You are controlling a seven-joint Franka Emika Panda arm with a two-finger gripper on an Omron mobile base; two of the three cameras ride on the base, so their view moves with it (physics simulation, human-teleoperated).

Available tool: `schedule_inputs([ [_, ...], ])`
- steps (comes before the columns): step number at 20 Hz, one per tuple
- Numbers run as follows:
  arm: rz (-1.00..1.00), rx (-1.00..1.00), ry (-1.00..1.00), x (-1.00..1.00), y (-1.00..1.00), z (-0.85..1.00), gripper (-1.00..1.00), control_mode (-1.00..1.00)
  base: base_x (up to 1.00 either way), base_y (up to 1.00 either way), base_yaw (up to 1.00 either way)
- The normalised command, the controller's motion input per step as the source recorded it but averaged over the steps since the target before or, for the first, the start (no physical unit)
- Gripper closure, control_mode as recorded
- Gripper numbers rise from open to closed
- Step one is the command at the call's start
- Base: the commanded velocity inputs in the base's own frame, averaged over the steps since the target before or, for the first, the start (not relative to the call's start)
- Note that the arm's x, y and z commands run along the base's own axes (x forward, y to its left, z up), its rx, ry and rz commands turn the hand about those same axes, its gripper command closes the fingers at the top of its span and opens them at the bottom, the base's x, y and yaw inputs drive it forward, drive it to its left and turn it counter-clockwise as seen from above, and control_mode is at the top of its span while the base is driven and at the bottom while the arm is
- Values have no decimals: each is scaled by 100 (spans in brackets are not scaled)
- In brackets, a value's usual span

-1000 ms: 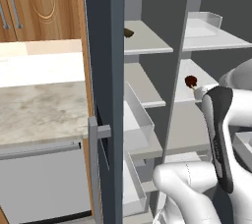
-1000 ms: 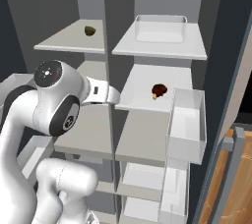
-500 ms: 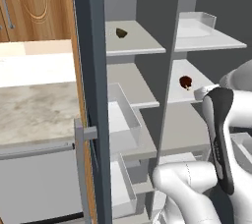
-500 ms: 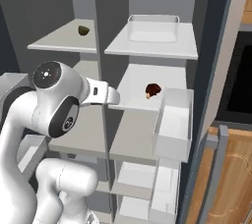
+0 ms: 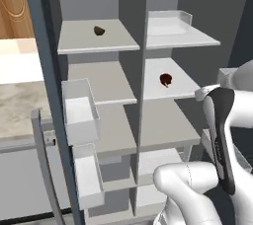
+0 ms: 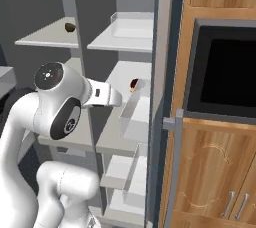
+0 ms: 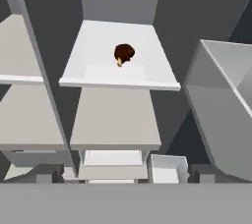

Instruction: Pick up the frozen steak from the freezer, place it on any shelf in the fridge, and close the fridge and freezer doors when done.

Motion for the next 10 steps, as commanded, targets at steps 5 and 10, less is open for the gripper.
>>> schedule_inputs([
  [5, 0, 0, 0, 0, 0, 0, -100, 100, -73, -9, 0],
  [10, 0, 0, 0, 0, 0, 0, -100, 100, -74, 17, 2],
])
